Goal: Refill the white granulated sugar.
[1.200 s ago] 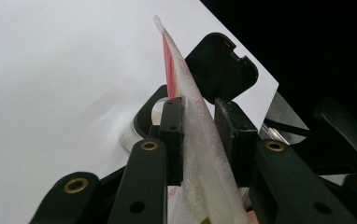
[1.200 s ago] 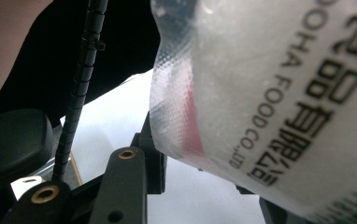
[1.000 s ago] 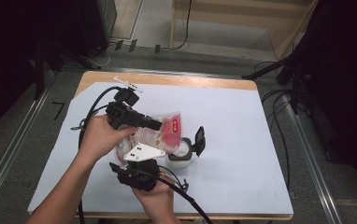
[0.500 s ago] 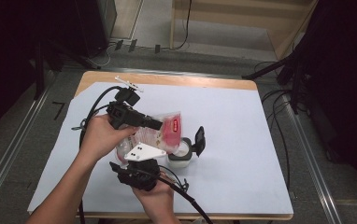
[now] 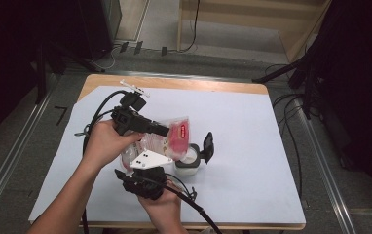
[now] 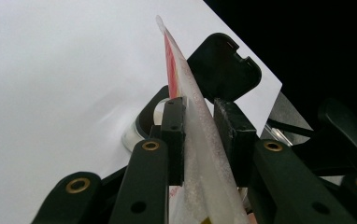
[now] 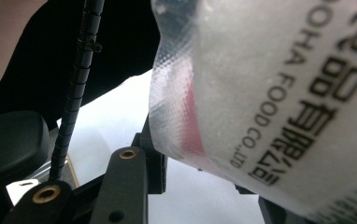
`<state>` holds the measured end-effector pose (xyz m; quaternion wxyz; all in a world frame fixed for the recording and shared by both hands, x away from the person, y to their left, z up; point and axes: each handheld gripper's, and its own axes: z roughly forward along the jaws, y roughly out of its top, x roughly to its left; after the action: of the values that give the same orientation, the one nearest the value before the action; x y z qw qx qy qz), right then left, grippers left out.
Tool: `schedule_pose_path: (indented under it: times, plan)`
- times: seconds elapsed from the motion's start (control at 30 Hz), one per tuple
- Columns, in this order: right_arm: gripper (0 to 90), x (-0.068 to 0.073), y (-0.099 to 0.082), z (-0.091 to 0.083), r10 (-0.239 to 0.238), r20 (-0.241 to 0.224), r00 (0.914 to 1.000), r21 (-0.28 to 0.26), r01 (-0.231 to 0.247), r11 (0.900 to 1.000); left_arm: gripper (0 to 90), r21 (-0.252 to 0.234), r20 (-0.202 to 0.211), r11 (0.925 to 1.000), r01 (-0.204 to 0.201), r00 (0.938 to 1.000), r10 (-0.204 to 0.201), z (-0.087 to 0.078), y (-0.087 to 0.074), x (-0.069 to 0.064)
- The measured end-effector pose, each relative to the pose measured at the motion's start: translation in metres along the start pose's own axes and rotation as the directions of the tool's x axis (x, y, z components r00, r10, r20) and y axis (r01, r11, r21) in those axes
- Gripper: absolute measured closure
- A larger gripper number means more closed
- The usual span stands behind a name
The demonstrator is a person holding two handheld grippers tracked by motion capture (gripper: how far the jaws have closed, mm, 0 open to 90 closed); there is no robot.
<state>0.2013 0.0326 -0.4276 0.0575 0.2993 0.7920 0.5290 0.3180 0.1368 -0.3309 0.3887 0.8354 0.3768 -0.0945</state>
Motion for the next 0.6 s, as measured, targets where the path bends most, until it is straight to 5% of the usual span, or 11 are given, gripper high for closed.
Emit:
schedule_pose_path:
  times: [0.6]
  plan:
    - [64.1,-0.0005,0.0007,-0.0004,0.004,0.003,1.0,-0.01,-0.004,0.9999,74.9,-0.001,-0.002,1.0,-0.001,1.0,0.001,0.0007,0.0016,-0.0007]
